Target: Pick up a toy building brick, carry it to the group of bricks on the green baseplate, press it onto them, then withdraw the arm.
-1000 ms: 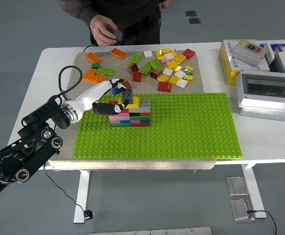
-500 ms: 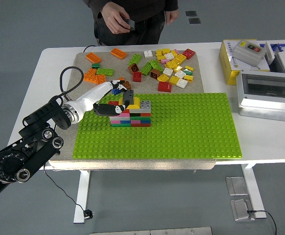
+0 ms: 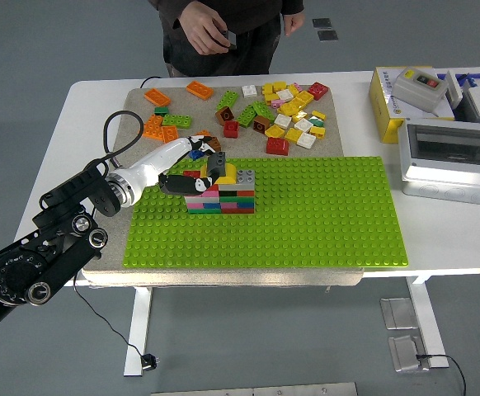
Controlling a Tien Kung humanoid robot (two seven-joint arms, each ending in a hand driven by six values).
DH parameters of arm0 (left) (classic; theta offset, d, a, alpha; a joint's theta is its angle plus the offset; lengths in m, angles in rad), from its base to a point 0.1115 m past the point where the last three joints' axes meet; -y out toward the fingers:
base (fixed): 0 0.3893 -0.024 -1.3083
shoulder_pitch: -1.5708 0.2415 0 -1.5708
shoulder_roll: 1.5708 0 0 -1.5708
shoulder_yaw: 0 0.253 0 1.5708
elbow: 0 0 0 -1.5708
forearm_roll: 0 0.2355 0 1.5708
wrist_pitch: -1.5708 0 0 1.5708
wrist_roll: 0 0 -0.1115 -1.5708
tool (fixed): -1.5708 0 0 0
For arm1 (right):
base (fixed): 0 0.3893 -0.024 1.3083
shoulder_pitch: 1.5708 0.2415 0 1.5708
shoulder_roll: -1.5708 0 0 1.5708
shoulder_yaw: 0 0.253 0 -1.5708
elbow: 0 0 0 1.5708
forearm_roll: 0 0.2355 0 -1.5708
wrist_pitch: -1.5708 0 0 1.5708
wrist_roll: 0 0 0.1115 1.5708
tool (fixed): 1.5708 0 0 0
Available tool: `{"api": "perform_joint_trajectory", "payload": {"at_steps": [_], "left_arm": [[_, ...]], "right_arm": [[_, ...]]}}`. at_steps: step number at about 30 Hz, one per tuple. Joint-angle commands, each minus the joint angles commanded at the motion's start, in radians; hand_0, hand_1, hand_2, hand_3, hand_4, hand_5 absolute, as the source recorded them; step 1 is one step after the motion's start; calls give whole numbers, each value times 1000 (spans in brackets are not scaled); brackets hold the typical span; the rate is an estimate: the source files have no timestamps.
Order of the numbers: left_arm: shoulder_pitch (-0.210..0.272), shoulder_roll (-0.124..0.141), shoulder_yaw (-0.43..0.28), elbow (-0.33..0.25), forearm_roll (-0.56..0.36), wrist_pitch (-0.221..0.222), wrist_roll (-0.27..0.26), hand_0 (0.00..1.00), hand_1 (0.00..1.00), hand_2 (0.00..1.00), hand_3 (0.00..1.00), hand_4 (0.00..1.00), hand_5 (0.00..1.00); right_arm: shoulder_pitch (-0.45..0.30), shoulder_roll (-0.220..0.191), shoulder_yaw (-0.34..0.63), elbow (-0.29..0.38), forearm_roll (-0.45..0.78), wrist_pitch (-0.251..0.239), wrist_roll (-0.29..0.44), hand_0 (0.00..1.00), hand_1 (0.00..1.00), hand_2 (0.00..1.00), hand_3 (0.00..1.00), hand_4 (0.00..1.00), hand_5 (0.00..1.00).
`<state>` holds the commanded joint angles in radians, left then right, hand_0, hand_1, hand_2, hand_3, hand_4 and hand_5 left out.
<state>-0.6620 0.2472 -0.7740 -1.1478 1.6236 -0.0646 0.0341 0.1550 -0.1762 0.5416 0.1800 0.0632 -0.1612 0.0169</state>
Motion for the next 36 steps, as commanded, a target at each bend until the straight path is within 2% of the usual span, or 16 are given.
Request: {"api": "perform_joint_trajectory", "payload": {"at_steps": [2, 3, 26, 27, 36], "left_arm": [[0, 0, -1, 1, 1, -1, 1, 998, 998, 998, 574, 593, 292], [0, 0, -1, 1, 2, -1, 1, 998, 998, 998, 621, 591, 289], [-3, -2, 1, 2, 1, -4, 0, 998, 998, 998, 708, 627, 307], [-3, -1, 1, 2, 0, -3, -1, 998, 998, 998, 753, 655, 343], [-4, -2, 0, 3, -5, 8, -11, 998, 998, 998, 786, 667, 359]], "right_arm": [[0, 0, 0, 0, 0, 0, 0, 763, 699, 737, 721, 546, 872], [0, 0, 0, 0, 0, 0, 1, 762, 699, 737, 721, 547, 871], [1, -1, 8, 0, -7, -5, 9, 762, 699, 737, 719, 546, 870], [2, -1, 10, 0, -9, -5, 9, 764, 699, 736, 720, 546, 870], [3, 0, 23, 0, -25, -8, 7, 764, 699, 735, 720, 547, 870]]}}
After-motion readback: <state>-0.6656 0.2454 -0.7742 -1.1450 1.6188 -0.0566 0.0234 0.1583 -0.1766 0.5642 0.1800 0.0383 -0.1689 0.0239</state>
